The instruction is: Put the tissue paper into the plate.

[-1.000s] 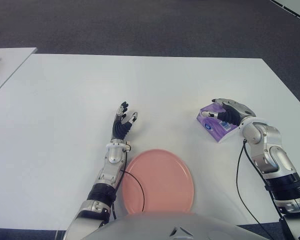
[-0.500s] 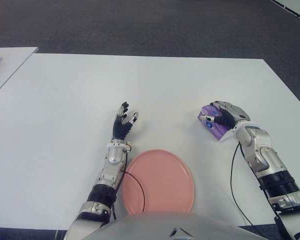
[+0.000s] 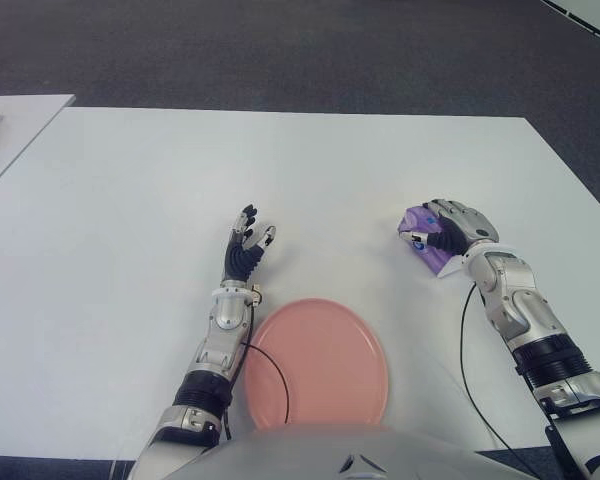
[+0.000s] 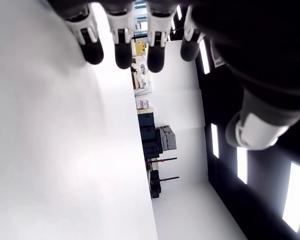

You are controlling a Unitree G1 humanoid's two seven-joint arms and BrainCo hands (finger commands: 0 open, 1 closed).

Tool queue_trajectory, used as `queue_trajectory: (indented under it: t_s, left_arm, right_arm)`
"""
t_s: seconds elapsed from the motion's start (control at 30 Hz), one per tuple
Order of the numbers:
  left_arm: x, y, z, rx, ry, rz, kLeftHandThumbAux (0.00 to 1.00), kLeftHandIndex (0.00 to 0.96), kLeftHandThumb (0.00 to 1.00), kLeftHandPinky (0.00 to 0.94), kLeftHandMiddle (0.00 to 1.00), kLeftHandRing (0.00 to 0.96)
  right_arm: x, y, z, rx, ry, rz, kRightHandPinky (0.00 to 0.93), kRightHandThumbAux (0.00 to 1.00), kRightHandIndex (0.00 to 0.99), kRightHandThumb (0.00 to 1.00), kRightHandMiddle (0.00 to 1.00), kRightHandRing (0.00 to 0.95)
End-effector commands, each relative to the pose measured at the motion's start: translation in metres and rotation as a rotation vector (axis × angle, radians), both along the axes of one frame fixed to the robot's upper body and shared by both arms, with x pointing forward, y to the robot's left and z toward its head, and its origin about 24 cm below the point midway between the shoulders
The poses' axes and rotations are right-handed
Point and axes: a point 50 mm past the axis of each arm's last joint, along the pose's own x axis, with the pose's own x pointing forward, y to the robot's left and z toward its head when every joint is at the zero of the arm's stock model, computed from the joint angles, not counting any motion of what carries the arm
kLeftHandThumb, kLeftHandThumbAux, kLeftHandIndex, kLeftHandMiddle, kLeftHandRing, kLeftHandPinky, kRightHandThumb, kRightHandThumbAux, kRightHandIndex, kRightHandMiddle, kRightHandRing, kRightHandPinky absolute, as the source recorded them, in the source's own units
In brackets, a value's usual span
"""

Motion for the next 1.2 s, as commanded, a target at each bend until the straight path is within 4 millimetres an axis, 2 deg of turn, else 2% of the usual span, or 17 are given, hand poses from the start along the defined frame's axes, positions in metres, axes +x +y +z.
queue_trajectory:
  t_s: [0.03, 0.6, 1.2]
  left_arm:
    - [-0.007, 0.001, -0.010, 0.006, 0.059, -0.010, 0.561, 0.089, 0.201, 0.118, 0.116, 0.106]
    - [-0.008, 0.003, -0.010, 0.004, 0.059, -0.012, 0.576, 0.088, 0.214, 0.118, 0.121, 0.109]
    - [-0.008, 0.008, -0.009, 0.030, 0.046, -0.011, 0.577, 0.092, 0.192, 0.123, 0.136, 0.122]
  right_arm:
    - [-0.007, 0.002, -0.018, -0.019, 0.069, 0.002, 0.000, 0.135, 0.000, 0.296, 0.000, 0.000]
    - [-0.021, 0.008, -0.029, -0.049, 0.084, 0.061, 0.000, 0.171, 0.000, 0.291, 0.000, 0.000]
    - [-0.050, 0.021, -0.058, -0.150, 0.133, 0.125, 0.000, 0.218, 0.000, 0.291, 0.000, 0.000]
